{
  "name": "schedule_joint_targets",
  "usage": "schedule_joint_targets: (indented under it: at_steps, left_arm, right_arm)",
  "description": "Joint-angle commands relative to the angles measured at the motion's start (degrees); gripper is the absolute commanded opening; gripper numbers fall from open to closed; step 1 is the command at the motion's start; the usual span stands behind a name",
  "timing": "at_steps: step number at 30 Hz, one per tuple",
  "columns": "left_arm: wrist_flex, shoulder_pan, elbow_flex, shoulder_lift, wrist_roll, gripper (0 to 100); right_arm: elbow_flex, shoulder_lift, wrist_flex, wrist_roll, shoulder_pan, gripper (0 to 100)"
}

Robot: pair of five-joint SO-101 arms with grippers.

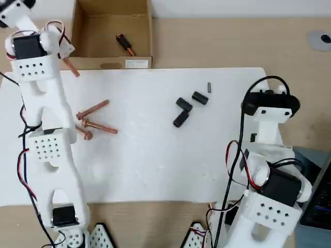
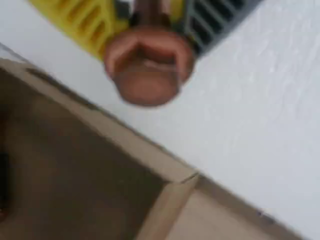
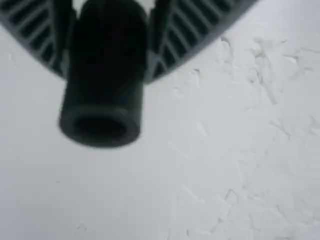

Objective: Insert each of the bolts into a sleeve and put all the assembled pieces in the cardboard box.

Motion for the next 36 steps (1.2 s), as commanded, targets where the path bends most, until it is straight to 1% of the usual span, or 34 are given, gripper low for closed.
schedule_joint_targets:
  at_steps: [1, 5, 9, 12, 20, 24, 27, 29, 33, 36]
  left_arm:
    - [0.5, 2.1, -3.1, -8.2, -1.8, 0]
    - [0.5, 3.9, -2.7, -13.6, -3.8, 0]
    - [0.5, 5.6, 3.3, -19.1, -5.4, 0]
    - [0.5, 6.4, 11.0, -25.7, -5.4, 0]
    - [0.5, 12.1, 36.8, -46.5, -5.5, 0]
    - [0.4, 14.0, 46.2, -55.4, -5.7, 0]
    - [0.3, 14.5, 53.2, -60.8, -7.6, 0]
    - [0.3, 15.4, 57.5, -64.5, -7.9, 0]
    - [0.2, 17.8, 65.3, -72.9, -7.9, 0]
    - [-0.8, 20.4, 72.4, -79.3, -7.9, 0]
  right_arm:
    - [-3.6, -0.9, 0.2, 0.5, 0.7, 1.0]
    - [-3.6, -0.9, 0.2, 0.5, 0.9, 1.0]
    - [-3.6, -0.9, 0.2, 0.5, 0.7, 1.0]
    - [-3.6, -0.9, 0.2, 0.5, 0.8, 1.0]
    - [-3.6, -0.9, 0.2, 0.4, 0.8, 1.0]
    - [-3.6, -1.0, 0.1, 0.2, 1.1, 1.0]
    - [-4.4, -1.7, -0.4, 0.2, 1.1, 1.0]
    - [-4.9, -4.3, -1.8, -0.4, 0.7, 0.9]
    - [-3.2, -12.3, -7.2, -4.0, 0.2, 0.9]
    - [1.6, -18.4, -8.9, -4.0, -3.7, 0.9]
